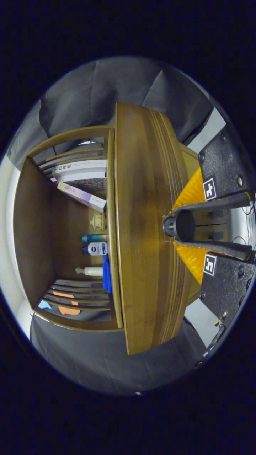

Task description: Pull open the drawer, take out the items inside it, and place them on the countertop above the cabinet.

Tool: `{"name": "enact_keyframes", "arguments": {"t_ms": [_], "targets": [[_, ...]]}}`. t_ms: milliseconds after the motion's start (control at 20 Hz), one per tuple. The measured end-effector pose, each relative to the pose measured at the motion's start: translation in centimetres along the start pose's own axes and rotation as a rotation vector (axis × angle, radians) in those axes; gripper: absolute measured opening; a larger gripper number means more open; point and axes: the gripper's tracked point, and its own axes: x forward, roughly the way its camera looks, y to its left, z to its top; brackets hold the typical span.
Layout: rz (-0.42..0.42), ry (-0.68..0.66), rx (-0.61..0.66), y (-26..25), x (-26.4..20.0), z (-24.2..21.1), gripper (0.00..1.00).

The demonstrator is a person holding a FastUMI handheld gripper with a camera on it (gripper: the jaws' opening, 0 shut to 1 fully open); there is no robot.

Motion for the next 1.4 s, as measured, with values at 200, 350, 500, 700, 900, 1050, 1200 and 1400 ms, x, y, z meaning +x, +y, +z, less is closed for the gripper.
{"name": "enact_keyframes", "arguments": {"t_ms": [200, 350, 500, 700, 900, 1050, 1200, 1400], "targets": [[0.003, 0.002, -0.003, 0.0, -2.5, -0.8, 0.41], [0.016, 0.002, 0.000, 0.3, -4.1, -1.6, 0.41], [0.006, 0.008, 0.012, 0.4, -5.3, -2.2, 0.41], [0.012, 0.022, 0.041, 0.5, -6.8, -2.8, 0.41], [0.017, 0.031, 0.049, 0.4, -8.5, -3.3, 0.41], [0.019, 0.034, 0.059, 0.5, -9.8, -3.7, 0.41], [0.028, 0.047, 0.049, 0.7, -10.6, -4.1, 0.41], [0.033, 0.050, 0.052, 0.6, -11.2, -4.4, 0.41]]}}
